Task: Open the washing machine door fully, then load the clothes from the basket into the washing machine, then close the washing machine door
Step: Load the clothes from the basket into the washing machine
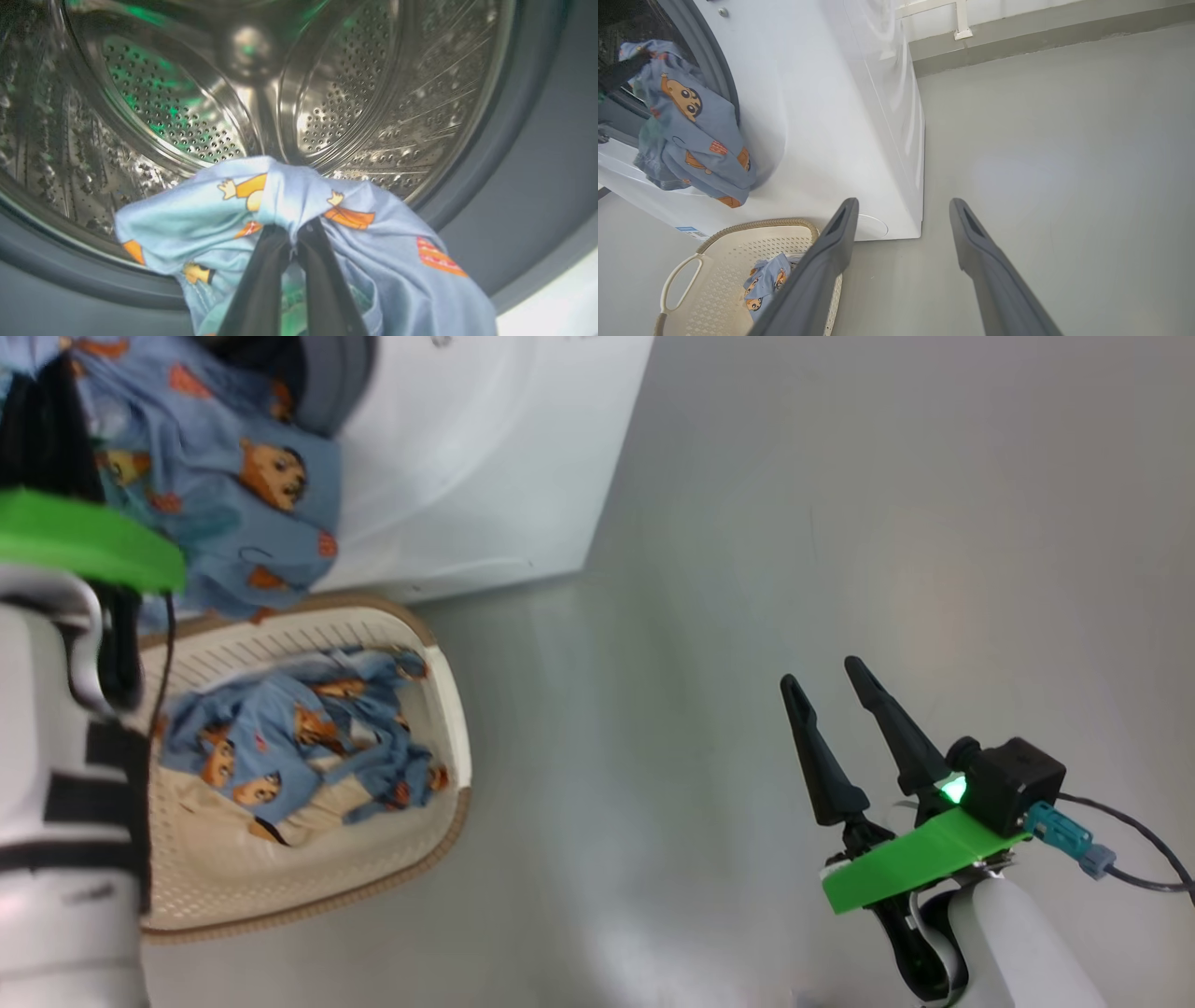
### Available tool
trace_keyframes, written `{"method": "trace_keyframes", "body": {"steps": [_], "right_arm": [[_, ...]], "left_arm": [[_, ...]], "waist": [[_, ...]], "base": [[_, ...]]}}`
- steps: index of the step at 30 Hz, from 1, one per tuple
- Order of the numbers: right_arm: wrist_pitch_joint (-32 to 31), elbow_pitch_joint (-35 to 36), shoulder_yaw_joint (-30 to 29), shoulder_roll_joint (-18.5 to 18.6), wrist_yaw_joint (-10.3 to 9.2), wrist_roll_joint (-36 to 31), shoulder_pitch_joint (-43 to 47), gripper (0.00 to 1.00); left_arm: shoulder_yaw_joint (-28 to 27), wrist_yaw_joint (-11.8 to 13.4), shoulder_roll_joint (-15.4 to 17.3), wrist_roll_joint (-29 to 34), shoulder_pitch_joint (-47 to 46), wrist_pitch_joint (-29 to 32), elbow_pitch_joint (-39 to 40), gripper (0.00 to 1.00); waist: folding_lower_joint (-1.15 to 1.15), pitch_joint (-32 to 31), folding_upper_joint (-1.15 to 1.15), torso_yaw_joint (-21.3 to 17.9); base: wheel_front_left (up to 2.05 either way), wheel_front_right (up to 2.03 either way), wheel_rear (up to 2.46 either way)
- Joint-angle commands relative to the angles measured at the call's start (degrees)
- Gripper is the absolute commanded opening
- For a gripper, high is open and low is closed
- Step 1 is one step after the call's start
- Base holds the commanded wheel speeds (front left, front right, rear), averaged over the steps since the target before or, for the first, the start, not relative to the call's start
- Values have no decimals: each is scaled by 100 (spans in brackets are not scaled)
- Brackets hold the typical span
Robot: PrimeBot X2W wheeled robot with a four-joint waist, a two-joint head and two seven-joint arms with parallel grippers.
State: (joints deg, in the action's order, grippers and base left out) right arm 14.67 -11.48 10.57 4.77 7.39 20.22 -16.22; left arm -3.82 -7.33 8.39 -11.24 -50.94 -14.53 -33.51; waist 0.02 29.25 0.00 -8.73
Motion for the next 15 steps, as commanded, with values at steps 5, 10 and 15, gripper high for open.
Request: {"method": "trace_keyframes", "body": {"steps": [5, 10, 15], "right_arm": [[33, 38, 220, -76, 10, 72, -92, 100], [33, 16, 251, -95, 10, 90, -141, 100], [33, -6, 323, -118, 10, 111, -215, 100]], "left_arm": [[-33, -15, 457, -234, -957, 267, -737, 0], [218, -15, 594, -363, -1687, 595, -1270, 0], [565, -15, 685, -510, -2314, 941, -1570, 0]], "waist": [[-2, 522, 0, -179], [-2, 774, 0, -148], [-2, 1105, 0, -118]], "base": [[0, 0, 0], [0, 0, 0], [0, 0, 0]]}}
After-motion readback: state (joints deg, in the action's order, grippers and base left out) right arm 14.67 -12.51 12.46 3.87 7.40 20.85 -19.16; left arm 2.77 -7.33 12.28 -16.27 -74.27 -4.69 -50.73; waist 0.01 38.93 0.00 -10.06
